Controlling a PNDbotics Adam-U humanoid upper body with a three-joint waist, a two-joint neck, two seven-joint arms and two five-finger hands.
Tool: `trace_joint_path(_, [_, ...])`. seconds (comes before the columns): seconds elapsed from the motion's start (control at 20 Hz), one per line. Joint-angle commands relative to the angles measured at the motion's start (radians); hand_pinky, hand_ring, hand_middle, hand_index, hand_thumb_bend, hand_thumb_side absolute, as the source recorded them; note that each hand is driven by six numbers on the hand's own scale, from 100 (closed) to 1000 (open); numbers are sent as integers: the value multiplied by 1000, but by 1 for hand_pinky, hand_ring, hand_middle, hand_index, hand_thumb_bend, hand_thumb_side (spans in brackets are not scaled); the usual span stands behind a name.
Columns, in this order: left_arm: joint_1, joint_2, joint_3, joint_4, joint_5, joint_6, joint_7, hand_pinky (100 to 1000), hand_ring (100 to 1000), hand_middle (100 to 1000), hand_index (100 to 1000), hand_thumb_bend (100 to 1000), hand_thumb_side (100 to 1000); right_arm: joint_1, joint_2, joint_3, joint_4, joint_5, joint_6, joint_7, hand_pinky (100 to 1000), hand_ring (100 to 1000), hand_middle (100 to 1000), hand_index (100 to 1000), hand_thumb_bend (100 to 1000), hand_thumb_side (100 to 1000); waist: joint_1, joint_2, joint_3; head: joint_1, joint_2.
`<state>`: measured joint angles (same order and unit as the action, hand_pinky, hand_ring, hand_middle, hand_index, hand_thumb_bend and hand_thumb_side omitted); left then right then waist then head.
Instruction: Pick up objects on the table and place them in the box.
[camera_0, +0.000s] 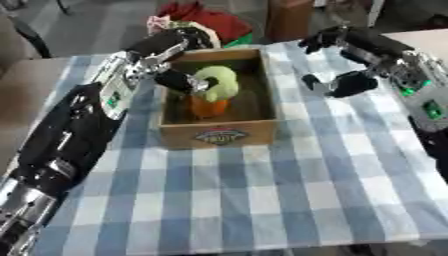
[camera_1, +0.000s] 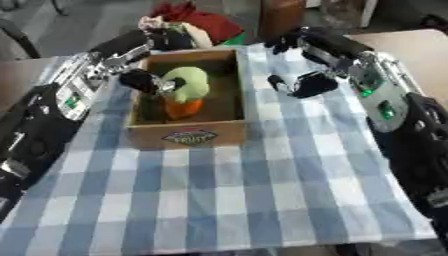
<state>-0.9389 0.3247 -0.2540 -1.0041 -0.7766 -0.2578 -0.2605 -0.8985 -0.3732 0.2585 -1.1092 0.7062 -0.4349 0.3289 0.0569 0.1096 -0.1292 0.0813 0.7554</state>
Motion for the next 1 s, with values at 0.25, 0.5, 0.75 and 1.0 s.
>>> trace_joint_path(0.25, [73, 73, 65, -166, 118, 69, 93, 803, 740, 742, 859, 205, 442, -5, -38, -27, -11, -7, 10, -22, 784, 771, 697, 884, 199, 383, -7, -19, 17, -17, -4])
trace_joint_path(0.5, [230, 153, 142, -367, 416, 173, 212, 746, 636, 627, 800, 100, 296, 32, -88, -54, -47, -42, 24, -61, 782, 773, 698, 886, 182, 372, -7, -18, 44, -28, -5])
trace_joint_path(0.75, [383, 215, 184, -536, 564, 216, 255, 747, 640, 630, 805, 100, 278, 74, -142, -78, -105, -96, 45, -91, 780, 774, 699, 887, 174, 362, -12, -10, 59, -26, 2])
trace_joint_path(1.0, [470, 219, 223, -618, 588, 239, 259, 748, 644, 633, 807, 100, 268, 116, -180, -104, -156, -137, 68, -113, 773, 773, 696, 888, 161, 357, -15, -2, 75, -15, 14])
